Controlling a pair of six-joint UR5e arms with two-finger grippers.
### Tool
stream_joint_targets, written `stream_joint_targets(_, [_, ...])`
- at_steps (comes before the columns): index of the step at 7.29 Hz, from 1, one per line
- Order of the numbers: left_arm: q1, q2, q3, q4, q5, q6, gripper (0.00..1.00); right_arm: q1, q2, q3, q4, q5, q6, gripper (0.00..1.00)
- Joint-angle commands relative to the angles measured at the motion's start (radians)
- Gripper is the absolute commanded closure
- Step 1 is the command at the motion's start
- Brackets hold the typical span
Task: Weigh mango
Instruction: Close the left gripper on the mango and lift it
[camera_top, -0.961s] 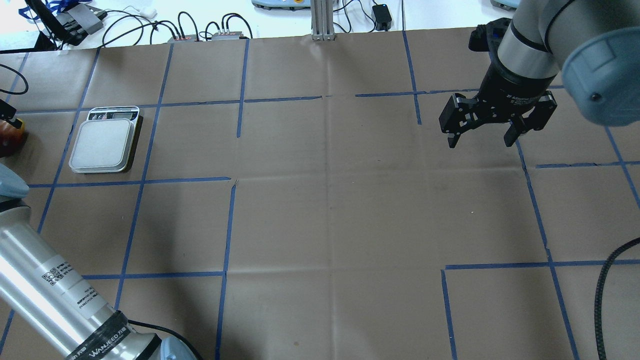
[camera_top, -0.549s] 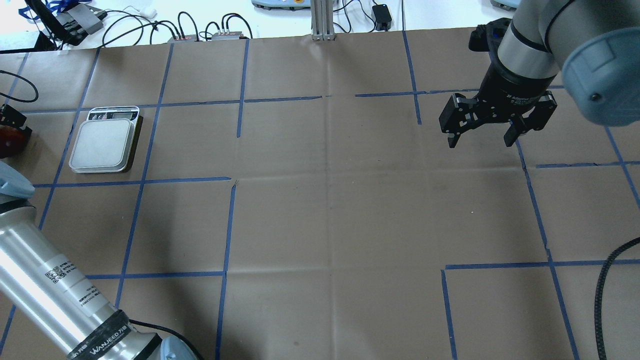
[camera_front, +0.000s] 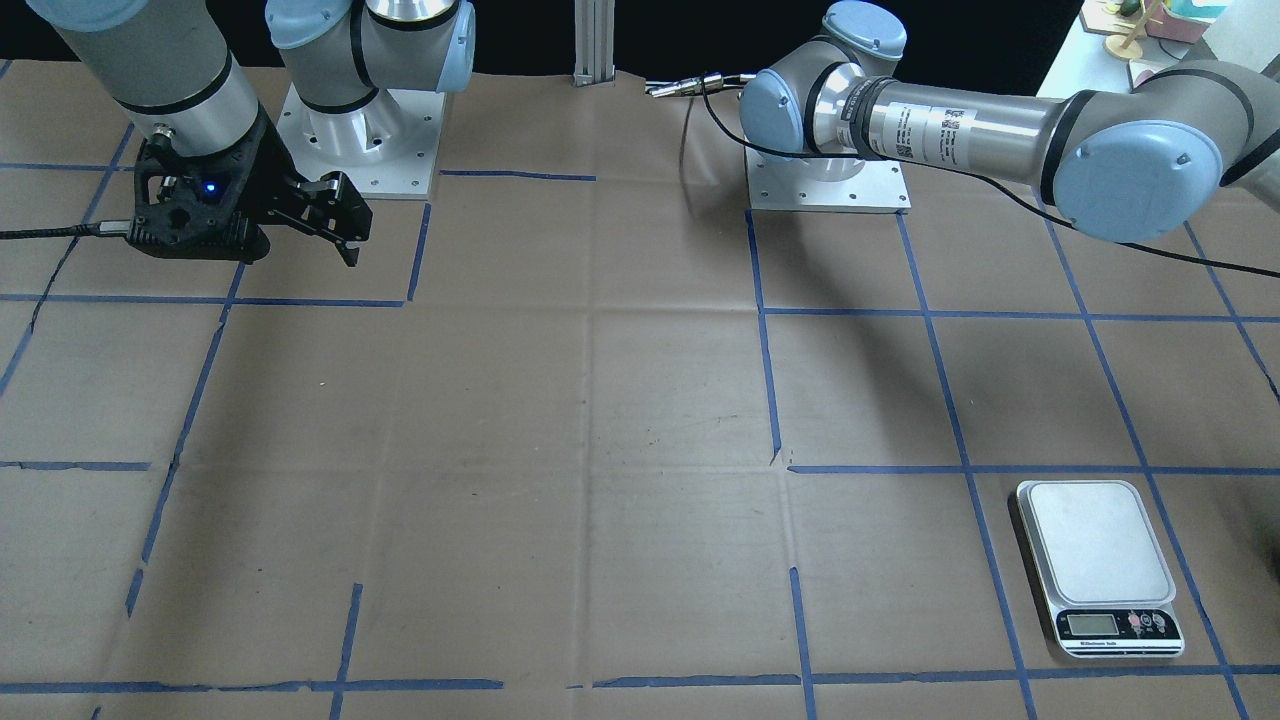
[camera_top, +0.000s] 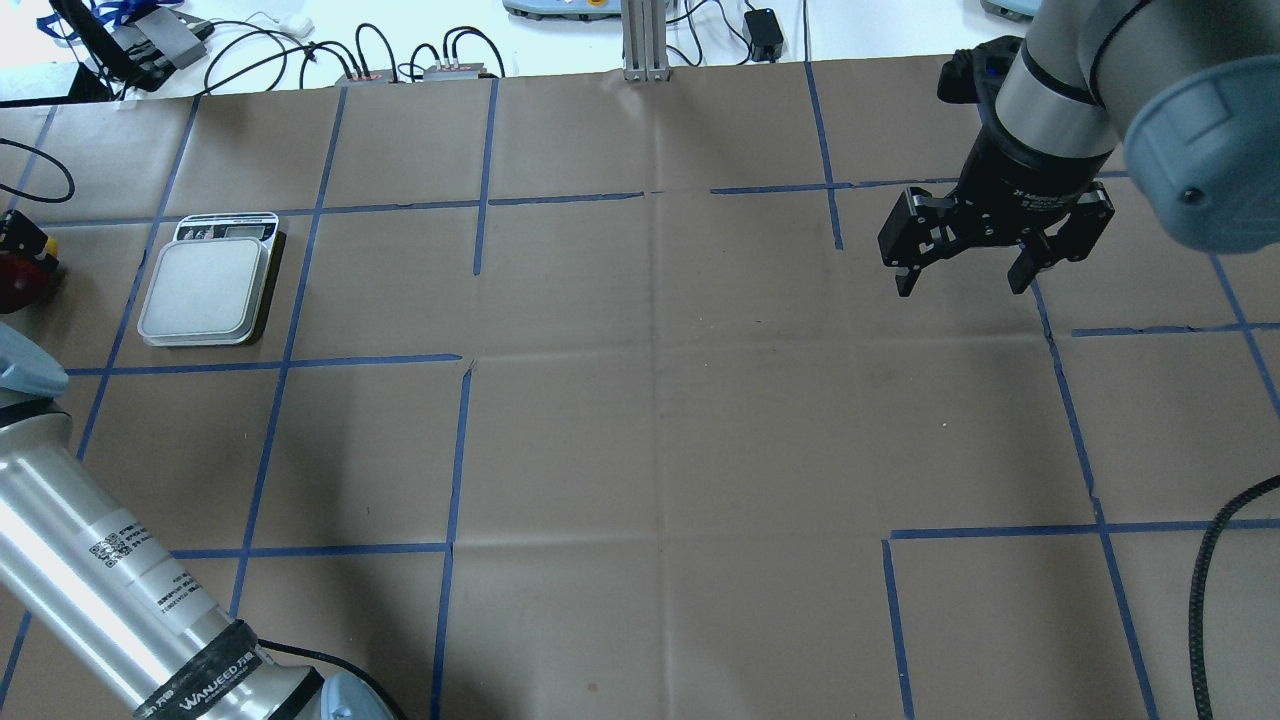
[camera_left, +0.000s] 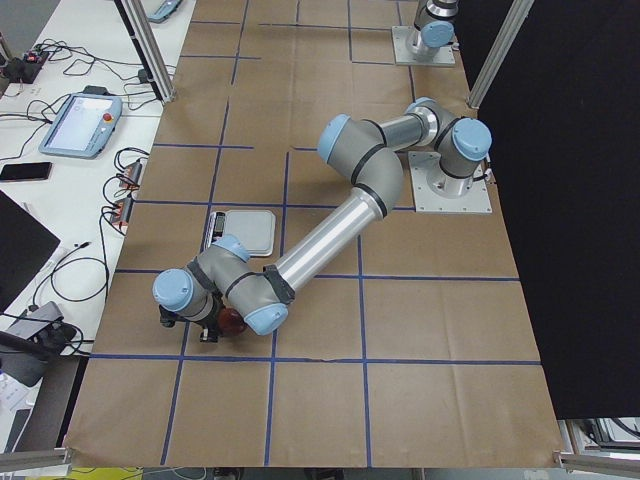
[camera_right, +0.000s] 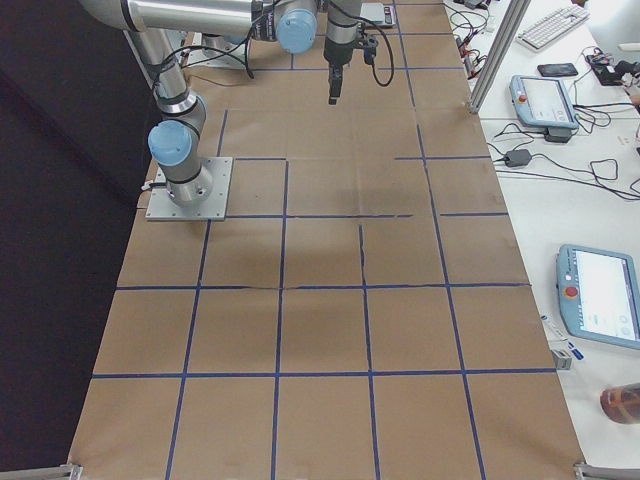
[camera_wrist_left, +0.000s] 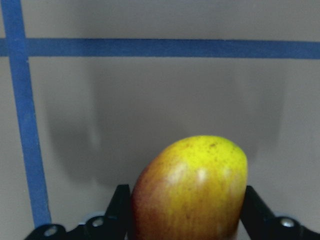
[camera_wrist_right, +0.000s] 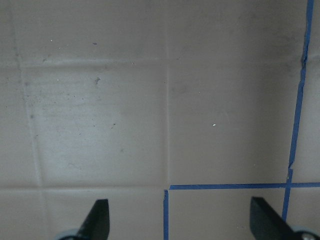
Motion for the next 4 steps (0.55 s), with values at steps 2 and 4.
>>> stream_joint_targets(2, [-0.055, 0.165, -0.045, -0.151, 0.006, -0.024, 0.52, 0.000, 0.000, 0.000, 0.000, 0.000, 0.000, 0.00])
stream_joint_targets(4, [-0.135, 0.272, -0.192, -0.182, 0.005, -0.149, 0.56, 0.000, 0.000, 0.000, 0.000, 0.000, 0.000, 0.00])
